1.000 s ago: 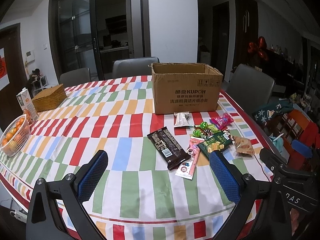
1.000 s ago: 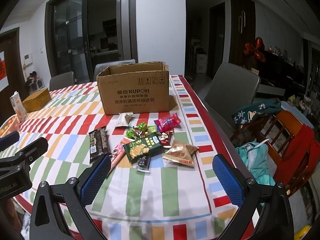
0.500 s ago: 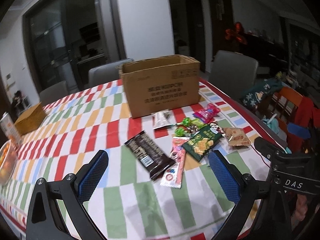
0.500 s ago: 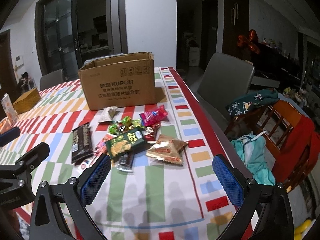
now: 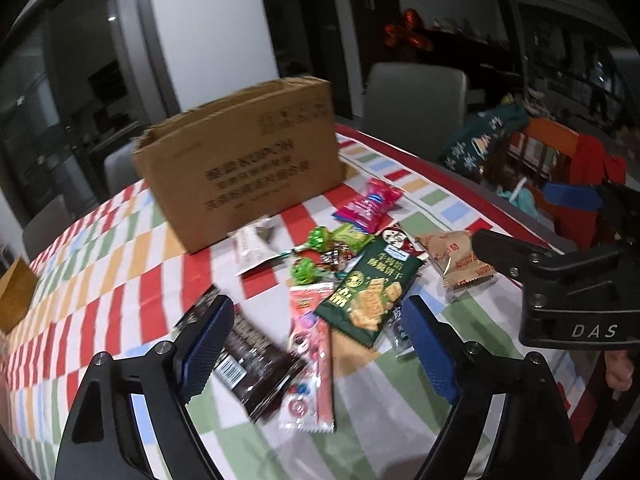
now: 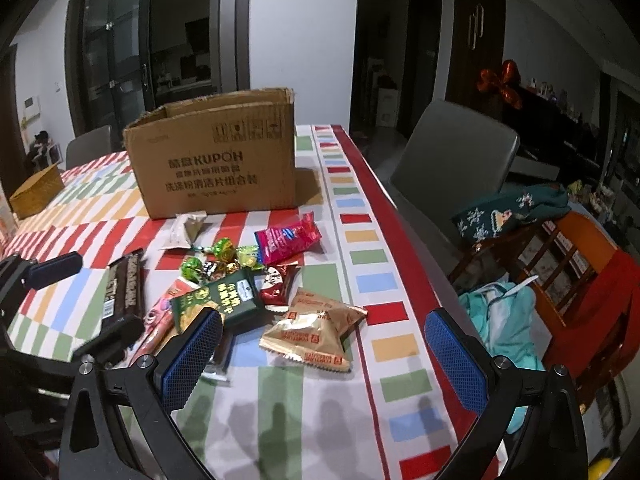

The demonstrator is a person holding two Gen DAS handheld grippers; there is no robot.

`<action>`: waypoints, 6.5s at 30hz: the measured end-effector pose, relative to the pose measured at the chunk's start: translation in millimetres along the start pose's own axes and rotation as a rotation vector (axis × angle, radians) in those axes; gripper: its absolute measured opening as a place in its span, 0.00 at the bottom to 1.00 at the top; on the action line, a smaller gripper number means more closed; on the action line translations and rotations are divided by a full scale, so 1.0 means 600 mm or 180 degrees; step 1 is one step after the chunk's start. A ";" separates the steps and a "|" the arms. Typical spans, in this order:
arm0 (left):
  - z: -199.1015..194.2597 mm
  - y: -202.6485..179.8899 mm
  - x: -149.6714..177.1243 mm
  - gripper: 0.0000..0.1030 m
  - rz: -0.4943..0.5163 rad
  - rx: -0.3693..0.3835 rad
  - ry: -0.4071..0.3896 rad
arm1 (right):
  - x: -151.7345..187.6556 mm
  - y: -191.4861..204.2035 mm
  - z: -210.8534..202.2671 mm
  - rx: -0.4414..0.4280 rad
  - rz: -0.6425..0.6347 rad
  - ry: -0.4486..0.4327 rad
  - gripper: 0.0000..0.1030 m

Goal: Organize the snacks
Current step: 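Lower the left tool onto the green cracker packet while the right tool approaches the gold pastry bag, then close the left tool on the green cracker packet while the right tool grasps the gold pastry bag, then carry both packets over the cardboard box and open both tools to drop them, then move both tools back toward the remaining snacks on the table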

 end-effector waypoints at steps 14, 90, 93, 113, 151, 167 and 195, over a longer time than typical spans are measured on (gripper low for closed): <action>0.069 -0.049 -0.016 0.79 0.0121 0.0425 0.0245 | 0.010 -0.035 0.074 -0.0183 0.0231 0.0318 0.86; 0.005 0.196 -0.188 0.43 -0.0963 -0.0373 -0.0195 | -0.245 0.120 0.022 -0.0667 -0.0447 -0.0366 0.36; 0.020 0.210 -0.203 0.43 -0.1021 -0.0390 -0.0209 | -0.271 0.122 0.031 -0.0624 -0.0478 -0.0400 0.36; 0.154 0.271 -0.297 0.43 -0.0834 -0.0508 0.0187 | -0.400 0.126 0.152 -0.0441 -0.0579 -0.0093 0.36; 0.007 0.237 -0.147 0.82 -0.1052 -0.0456 0.0234 | -0.260 0.141 0.009 -0.0335 -0.0771 -0.0466 0.70; -0.002 0.156 0.000 0.84 -0.1011 -0.0376 0.0684 | -0.098 0.122 0.006 -0.0398 -0.0569 -0.0045 0.70; 0.134 0.117 0.086 0.83 -0.1078 -0.0286 0.1261 | 0.028 0.092 0.141 -0.0587 0.0057 0.0783 0.61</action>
Point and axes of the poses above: each gripper's, at about its wrist camera, not at the fingertips, and z roughly the way its jaws point, y to its left, x to its underside, the point moved 7 cm from there along z, roughly the way its jaws point, and after that the axes turned 15 degrees about -x, right-handed, at the moved point
